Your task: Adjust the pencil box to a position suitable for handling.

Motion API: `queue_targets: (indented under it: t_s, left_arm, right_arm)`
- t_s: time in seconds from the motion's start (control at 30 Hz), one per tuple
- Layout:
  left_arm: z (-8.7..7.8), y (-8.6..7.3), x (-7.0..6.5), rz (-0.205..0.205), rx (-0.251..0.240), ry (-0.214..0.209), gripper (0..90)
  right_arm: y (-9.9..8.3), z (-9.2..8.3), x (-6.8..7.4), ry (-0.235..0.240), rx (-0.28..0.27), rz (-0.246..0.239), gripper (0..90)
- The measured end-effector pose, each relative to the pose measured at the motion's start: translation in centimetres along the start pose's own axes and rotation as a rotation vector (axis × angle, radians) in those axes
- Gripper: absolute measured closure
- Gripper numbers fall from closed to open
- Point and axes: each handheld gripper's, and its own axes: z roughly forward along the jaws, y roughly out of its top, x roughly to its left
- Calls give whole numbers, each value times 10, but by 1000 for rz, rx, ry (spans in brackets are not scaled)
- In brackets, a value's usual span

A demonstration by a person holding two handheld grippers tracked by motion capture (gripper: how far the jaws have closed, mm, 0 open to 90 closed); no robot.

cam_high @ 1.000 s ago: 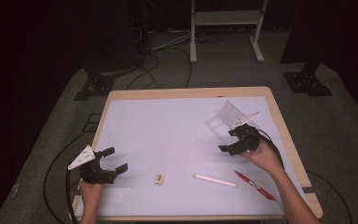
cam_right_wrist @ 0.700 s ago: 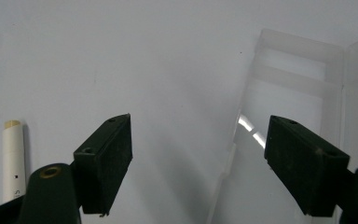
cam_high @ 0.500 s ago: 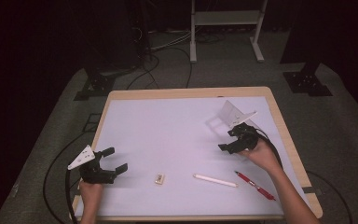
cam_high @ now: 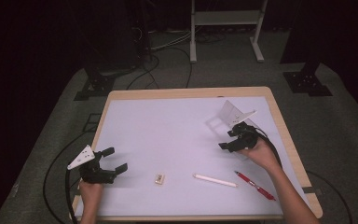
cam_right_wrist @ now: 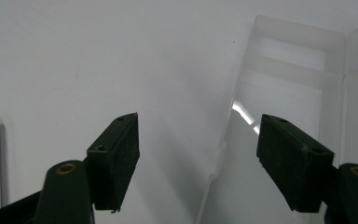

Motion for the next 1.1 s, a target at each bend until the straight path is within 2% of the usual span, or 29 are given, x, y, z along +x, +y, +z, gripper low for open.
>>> queue_targets:
  t_s: [0.23, 0.47, 0.83, 1.1]
  left_arm:
    - [0, 0, 0, 3, 1, 1, 0]
    - [0, 0, 0, 3, -1, -2, 0]
    - [0, 0, 1, -4, -5, -4, 0]
    - [0, 0, 0, -2, -2, -3, 0]
  right_arm:
    - [-1, 3, -1, -8, 17, 4, 355]
    - [0, 8, -5, -13, 57, 8, 399]
    - [3, 17, -6, -36, 110, -9, 515]
    - [1, 20, -7, -47, 132, -8, 545]
